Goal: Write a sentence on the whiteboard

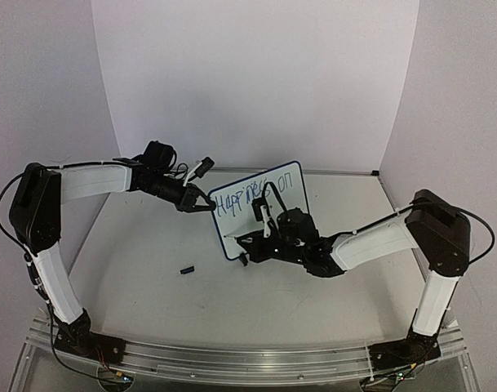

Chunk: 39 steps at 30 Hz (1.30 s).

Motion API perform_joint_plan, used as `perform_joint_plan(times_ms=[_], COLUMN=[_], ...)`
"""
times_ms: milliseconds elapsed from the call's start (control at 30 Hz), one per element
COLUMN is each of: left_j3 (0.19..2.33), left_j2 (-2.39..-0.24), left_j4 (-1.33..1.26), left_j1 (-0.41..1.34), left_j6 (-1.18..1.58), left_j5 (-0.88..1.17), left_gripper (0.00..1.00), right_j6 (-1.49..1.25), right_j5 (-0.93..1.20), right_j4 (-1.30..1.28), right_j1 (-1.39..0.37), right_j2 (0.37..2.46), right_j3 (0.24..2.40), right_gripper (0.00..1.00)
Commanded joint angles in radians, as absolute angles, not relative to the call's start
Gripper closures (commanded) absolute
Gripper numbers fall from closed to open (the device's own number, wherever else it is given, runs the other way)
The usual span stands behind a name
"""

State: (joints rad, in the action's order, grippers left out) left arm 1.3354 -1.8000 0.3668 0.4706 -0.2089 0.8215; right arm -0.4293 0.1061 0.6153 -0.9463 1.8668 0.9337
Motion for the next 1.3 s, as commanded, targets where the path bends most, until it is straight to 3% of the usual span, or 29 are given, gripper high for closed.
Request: perform_joint_plan(times_ms=[0,967,1267], left_j3=[1.33,1.33,1.33], left_j2=[-1.798,-1.799,-1.799], left_j4=[0.435,0.436,0.437], left_j1=[0.494,0.495,0.495], left_j6=[-0.259,-0.26,-0.259], left_j5=[0.747,0.746,0.742], left_gripper=[1.0,1.0,1.0], right_j6=[-0.441,-0.433,-0.427], right_j5=[0.06,0.072,0.07], right_j4=[0.608,0.602,0.602], right_j1=[-0.949,-0.947,-0.938], right_j2=[1.879,1.764,1.818], right_j3=[0.95,0.893,0.943], right_gripper=[1.0,1.0,1.0])
